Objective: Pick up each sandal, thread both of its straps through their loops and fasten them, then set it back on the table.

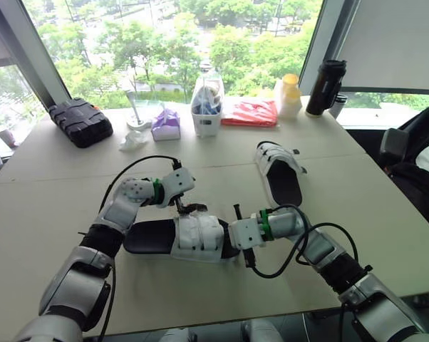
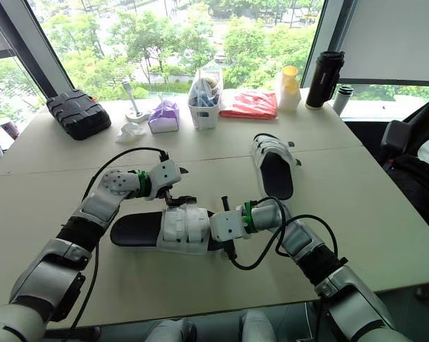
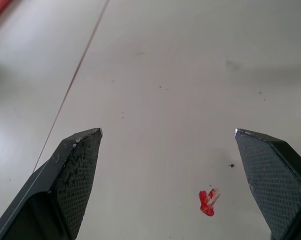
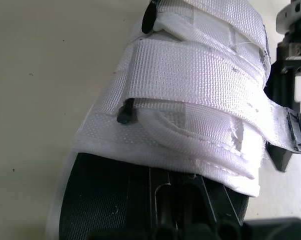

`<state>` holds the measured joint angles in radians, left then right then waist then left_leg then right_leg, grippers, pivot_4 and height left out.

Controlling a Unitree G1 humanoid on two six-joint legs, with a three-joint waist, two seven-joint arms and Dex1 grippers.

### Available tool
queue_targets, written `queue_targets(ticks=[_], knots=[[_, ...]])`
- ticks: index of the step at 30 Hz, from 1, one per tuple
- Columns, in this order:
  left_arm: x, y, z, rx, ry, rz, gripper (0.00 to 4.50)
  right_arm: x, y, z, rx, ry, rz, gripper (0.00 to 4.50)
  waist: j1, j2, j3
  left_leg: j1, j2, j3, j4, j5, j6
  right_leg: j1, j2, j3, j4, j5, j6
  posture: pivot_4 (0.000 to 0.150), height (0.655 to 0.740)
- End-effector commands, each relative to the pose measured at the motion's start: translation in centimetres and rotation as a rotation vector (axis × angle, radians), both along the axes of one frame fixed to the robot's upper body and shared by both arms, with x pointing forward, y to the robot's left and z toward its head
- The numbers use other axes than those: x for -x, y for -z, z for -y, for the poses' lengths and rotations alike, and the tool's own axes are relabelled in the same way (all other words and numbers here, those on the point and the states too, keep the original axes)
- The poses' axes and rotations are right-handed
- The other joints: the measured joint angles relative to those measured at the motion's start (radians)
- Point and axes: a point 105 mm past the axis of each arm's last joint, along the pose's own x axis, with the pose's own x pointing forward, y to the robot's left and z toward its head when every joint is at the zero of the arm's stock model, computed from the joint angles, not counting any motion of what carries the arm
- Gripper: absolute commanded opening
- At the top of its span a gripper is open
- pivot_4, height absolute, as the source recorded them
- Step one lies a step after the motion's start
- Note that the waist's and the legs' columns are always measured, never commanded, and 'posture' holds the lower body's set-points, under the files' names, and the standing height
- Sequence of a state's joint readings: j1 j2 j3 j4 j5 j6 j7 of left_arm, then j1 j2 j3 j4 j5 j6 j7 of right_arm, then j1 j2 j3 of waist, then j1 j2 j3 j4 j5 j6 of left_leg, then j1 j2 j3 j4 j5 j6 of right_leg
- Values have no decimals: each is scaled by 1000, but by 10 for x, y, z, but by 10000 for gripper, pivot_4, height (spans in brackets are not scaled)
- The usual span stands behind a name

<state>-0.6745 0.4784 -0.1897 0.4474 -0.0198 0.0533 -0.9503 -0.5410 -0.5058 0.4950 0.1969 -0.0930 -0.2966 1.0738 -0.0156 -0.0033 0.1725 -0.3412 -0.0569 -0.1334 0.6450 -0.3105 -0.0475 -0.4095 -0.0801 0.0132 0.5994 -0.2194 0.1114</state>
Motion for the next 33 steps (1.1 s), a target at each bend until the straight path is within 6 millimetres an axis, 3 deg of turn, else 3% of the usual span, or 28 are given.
queue_targets(ticks=[1,5,10,16,25,33], knots=[[23,-36,-9,223,69,6,43916,-2,13,25,86,100,-82,0,3,0,1,-1,1,0,0,0,0,-1,0,0,0,0,0,1500,7400],[54,-48,-34,291,93,1,43916,3,1,26,74,97,-71,0,6,0,3,-17,0,-1,4,0,0,-15,-2,0,1,3,-3,1500,7400],[71,-44,-61,128,104,128,43916,6,-4,29,74,110,-86,0,16,0,4,-18,-1,0,3,-1,1,-16,-3,0,-1,3,-2,1500,7400],[87,-30,-65,-52,232,267,43916,10,-33,38,25,167,-146,0,31,1,7,-20,-1,1,2,-1,2,-17,-4,0,-3,3,-3,1500,7400],[90,-18,-40,-118,409,493,43916,24,-97,68,-77,294,-198,0,28,3,9,-33,-1,4,3,0,1,-31,-3,0,-3,5,-5,1500,7400],[84,-14,0,-115,591,623,43916,26,-119,72,-140,361,-161,0,29,2,9,-33,-1,9,5,-1,2,-30,-3,0,-2,6,-4,1500,7400]])
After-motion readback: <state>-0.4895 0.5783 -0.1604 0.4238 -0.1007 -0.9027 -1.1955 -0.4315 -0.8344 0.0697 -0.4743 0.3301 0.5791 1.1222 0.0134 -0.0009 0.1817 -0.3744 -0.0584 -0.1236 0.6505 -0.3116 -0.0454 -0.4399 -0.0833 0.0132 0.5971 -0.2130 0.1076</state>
